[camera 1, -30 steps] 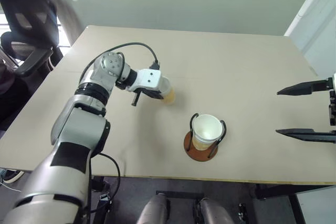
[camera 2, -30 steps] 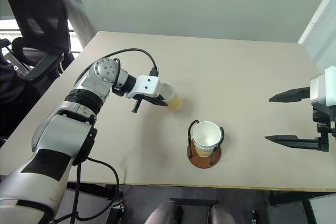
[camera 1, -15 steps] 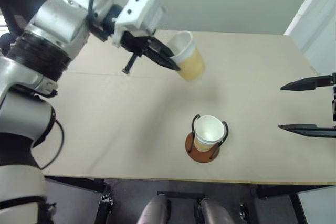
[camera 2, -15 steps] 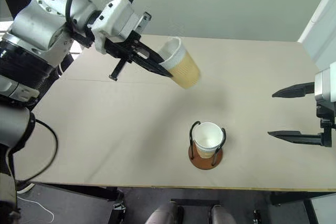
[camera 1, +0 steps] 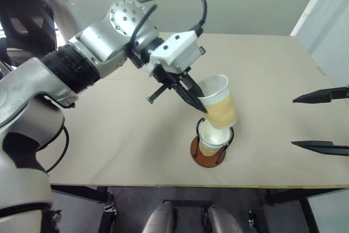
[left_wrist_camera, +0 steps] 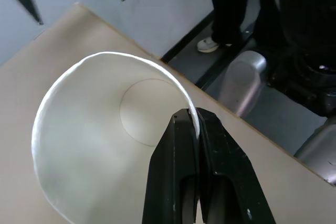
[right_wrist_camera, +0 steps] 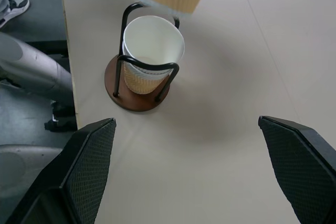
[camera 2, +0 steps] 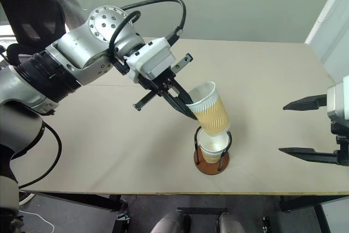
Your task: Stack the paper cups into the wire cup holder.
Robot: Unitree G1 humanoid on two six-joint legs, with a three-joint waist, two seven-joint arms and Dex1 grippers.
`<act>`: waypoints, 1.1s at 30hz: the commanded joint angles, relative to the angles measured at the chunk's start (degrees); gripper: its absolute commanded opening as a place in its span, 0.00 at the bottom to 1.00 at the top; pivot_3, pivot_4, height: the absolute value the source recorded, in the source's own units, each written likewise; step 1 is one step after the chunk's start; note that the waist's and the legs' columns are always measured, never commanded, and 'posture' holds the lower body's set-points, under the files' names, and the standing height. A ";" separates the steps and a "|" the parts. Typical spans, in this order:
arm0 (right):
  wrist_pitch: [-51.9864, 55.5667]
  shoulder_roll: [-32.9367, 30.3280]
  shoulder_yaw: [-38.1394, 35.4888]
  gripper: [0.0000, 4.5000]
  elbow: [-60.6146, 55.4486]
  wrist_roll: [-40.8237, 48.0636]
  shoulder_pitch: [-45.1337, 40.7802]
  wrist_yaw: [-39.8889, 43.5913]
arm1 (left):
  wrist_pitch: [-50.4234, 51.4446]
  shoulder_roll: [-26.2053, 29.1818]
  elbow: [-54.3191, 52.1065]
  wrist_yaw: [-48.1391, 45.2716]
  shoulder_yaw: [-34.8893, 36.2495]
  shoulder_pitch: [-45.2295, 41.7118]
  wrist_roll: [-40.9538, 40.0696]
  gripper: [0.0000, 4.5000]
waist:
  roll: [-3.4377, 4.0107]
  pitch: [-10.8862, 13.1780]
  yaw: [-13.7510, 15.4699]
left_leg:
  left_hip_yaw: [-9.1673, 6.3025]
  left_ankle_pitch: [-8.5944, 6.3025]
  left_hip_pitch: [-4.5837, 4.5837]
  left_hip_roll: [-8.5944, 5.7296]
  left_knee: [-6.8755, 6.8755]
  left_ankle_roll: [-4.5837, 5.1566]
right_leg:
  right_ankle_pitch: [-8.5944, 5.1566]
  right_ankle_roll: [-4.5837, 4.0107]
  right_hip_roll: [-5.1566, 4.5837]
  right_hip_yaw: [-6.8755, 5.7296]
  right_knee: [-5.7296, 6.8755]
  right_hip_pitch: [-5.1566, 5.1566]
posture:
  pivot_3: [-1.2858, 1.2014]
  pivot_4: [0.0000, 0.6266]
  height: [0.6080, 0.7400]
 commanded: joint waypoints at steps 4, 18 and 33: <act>2.89 0.59 -5.37 1.00 -2.92 0.43 1.18 -0.54 | -7.98 -4.38 6.74 -1.84 -4.79 -1.75 4.63 0.01 | -0.01 0.01 0.00 | 0.00 -0.01 -0.02 0.00 0.00 0.01 | 0.00 0.00 0.00 0.00 -0.01 0.00 | 0.52 0.24 1.00; 5.83 1.13 -7.32 1.00 -5.28 0.92 2.68 -2.17 | -9.66 -6.16 9.63 -1.84 -8.79 -2.63 3.59 0.01 | -0.04 0.02 0.00 | 0.04 -0.03 -0.04 0.00 -0.01 -0.24 | -0.16 0.16 0.00 0.04 -0.02 0.00 | 0.52 0.24 1.00; 7.19 0.64 -8.17 1.00 -5.90 1.60 2.45 -2.88 | -12.24 -8.26 11.27 -1.84 -11.12 -2.16 4.57 0.01 | -0.04 0.02 0.23 | 0.06 -0.13 -0.04 -0.01 0.00 -0.17 | -0.19 0.18 0.00 0.05 -0.02 0.01 | 0.52 0.24 1.00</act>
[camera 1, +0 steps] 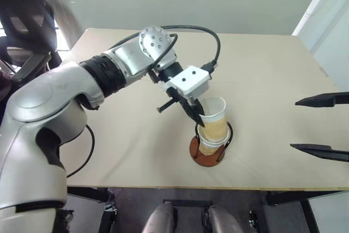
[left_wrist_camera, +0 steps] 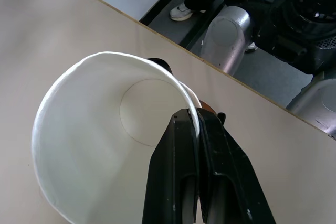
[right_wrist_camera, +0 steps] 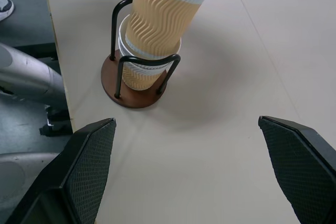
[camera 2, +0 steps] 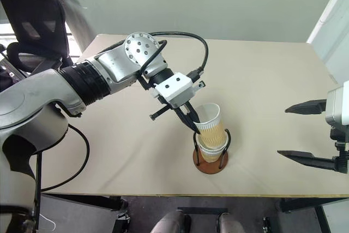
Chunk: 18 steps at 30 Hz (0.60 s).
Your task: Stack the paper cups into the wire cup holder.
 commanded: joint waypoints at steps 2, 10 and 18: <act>0.48 -0.21 -4.03 1.00 -0.76 0.30 0.01 0.52 | -1.36 -1.04 1.66 -1.84 1.17 -0.94 1.11 0.01 | 0.00 0.00 0.04 | 0.00 0.00 0.00 0.00 0.01 0.00 | 0.00 0.00 0.00 0.00 0.00 0.00 | 0.52 0.24 1.00; 3.29 0.71 -13.20 1.00 2.37 3.15 1.00 6.07 | -2.30 -2.60 4.25 -1.84 1.68 -0.53 3.14 0.01 | -0.03 0.01 0.17 | 0.01 -0.01 -0.01 -0.01 0.00 -0.02 | -0.04 -0.02 -0.01 0.01 -0.01 0.00 | 0.52 0.24 1.00; 3.24 1.62 -14.61 1.00 0.19 3.63 3.40 5.74 | -2.66 -2.47 3.88 -1.84 1.08 -0.53 3.31 0.01 | -0.02 0.01 0.13 | 0.02 -0.05 0.02 0.00 0.00 -0.04 | -0.09 -0.04 0.00 0.02 0.04 0.00 | 0.52 0.24 1.00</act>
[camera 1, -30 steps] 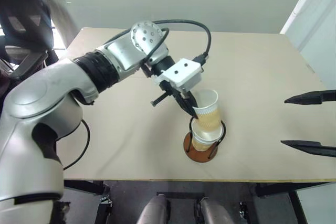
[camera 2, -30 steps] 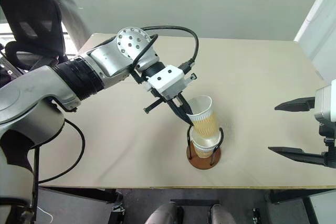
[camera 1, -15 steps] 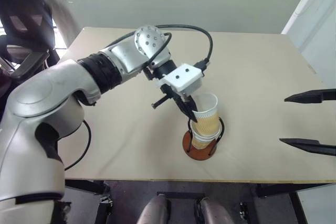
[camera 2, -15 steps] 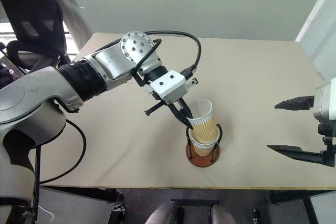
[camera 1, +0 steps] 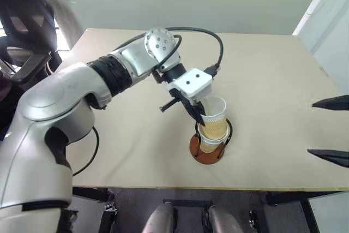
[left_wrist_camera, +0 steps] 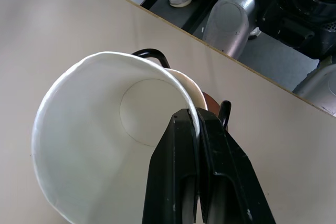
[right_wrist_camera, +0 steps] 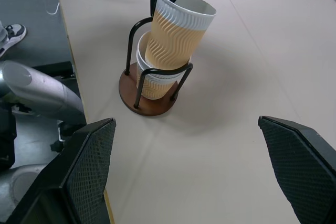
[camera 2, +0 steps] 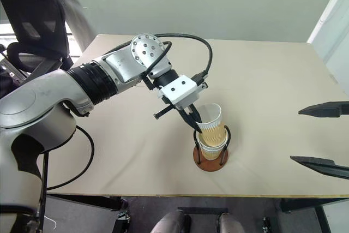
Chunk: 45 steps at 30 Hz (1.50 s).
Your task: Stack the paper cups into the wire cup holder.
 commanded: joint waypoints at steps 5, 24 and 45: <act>-0.83 0.15 -2.13 1.00 -0.98 -0.27 0.44 -1.12 | -1.13 0.24 0.41 -1.84 1.39 -0.41 0.10 0.29 | 0.00 0.00 0.01 | 0.00 -0.08 0.00 0.00 0.02 0.14 | 0.00 0.00 0.00 0.00 0.00 0.01 | 0.52 0.24 1.00; -20.59 -2.01 26.20 1.00 14.14 -7.14 -7.12 -6.18 | 12.27 12.88 7.32 -1.84 33.70 12.04 9.48 0.60 | 0.14 -0.08 -1.75 | 0.11 0.16 0.23 0.07 -0.07 -0.14 | -0.03 0.07 0.07 0.04 0.05 0.02 | 0.52 0.24 1.00; -41.57 11.06 64.95 1.00 52.30 -25.16 -48.97 5.55 | 45.31 32.85 -42.52 29.43 100.14 85.93 8.65 0.60 | 0.10 -0.11 -1.84 | 0.02 0.59 0.32 0.10 -0.27 -0.39 | 0.25 -0.74 0.04 -0.07 0.21 -0.11 | 0.52 0.24 1.00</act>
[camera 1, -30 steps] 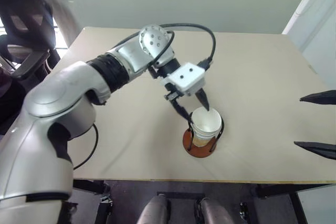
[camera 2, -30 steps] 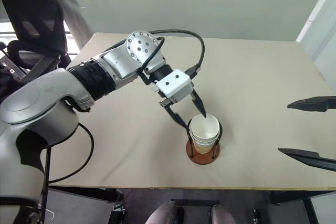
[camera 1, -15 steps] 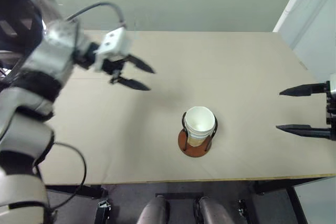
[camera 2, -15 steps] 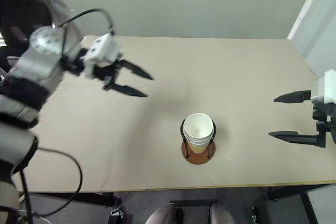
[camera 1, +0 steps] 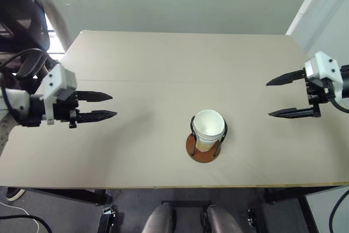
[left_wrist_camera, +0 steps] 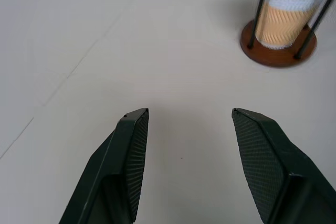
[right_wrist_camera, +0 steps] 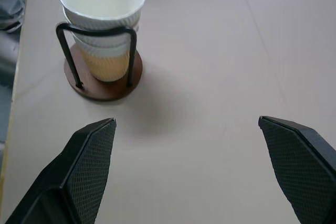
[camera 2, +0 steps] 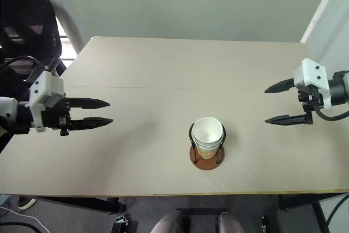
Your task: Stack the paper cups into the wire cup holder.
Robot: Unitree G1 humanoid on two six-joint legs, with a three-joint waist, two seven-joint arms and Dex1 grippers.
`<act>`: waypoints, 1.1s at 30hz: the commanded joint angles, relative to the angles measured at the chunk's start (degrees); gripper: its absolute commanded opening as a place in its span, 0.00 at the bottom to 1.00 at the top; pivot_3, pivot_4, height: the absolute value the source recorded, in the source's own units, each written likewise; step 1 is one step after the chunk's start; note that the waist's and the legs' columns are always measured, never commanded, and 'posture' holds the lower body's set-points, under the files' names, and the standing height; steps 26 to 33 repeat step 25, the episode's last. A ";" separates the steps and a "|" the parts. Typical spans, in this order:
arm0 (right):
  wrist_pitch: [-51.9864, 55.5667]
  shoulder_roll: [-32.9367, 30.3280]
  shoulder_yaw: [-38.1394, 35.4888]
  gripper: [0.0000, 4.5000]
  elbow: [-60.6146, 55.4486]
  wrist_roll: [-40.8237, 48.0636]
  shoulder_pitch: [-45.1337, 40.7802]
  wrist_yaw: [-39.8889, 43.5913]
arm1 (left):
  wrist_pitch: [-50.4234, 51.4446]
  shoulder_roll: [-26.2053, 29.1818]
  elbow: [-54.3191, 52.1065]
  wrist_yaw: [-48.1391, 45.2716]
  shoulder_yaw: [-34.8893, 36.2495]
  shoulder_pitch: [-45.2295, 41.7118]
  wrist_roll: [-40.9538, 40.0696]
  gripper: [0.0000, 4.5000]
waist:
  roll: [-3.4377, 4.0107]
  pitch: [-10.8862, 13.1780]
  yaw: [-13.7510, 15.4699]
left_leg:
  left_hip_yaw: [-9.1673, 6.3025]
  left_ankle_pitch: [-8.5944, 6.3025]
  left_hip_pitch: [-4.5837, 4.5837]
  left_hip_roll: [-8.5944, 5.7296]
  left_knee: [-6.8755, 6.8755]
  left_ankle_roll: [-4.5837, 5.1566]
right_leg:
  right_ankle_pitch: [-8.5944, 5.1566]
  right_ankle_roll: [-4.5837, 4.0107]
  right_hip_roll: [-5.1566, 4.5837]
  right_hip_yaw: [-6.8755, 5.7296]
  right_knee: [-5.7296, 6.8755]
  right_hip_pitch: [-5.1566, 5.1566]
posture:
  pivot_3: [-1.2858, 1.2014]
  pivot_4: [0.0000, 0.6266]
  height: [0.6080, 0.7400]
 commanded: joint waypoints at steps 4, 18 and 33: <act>2.28 4.51 -0.13 1.00 1.52 -0.93 -0.78 -2.85 | 5.09 -7.28 -11.04 9.71 12.66 8.56 1.00 0.60 | -0.04 0.02 -0.36 | 0.00 0.02 0.08 0.03 -0.13 -0.02 | -0.06 -0.57 0.03 -0.01 0.27 -0.15 | 0.52 0.24 1.00; 1.26 9.95 1.12 1.00 5.81 -4.24 -5.11 -3.70 | 6.10 -14.00 -13.82 18.26 13.08 6.86 9.36 0.60 | -0.08 0.05 -0.59 | -0.05 0.92 0.36 0.12 -0.92 -0.45 | 0.27 -1.43 0.13 0.04 0.78 -0.50 | 0.52 0.24 1.00; 0.31 10.97 0.94 1.00 6.74 -5.06 -5.91 -3.90 | 5.83 -15.07 -13.56 18.36 12.87 5.53 10.86 0.60 | -0.08 0.05 -0.55 | -0.06 0.80 0.24 0.13 -0.94 -0.49 | 0.28 -1.42 0.14 0.04 0.76 -0.62 | 0.52 0.24 1.00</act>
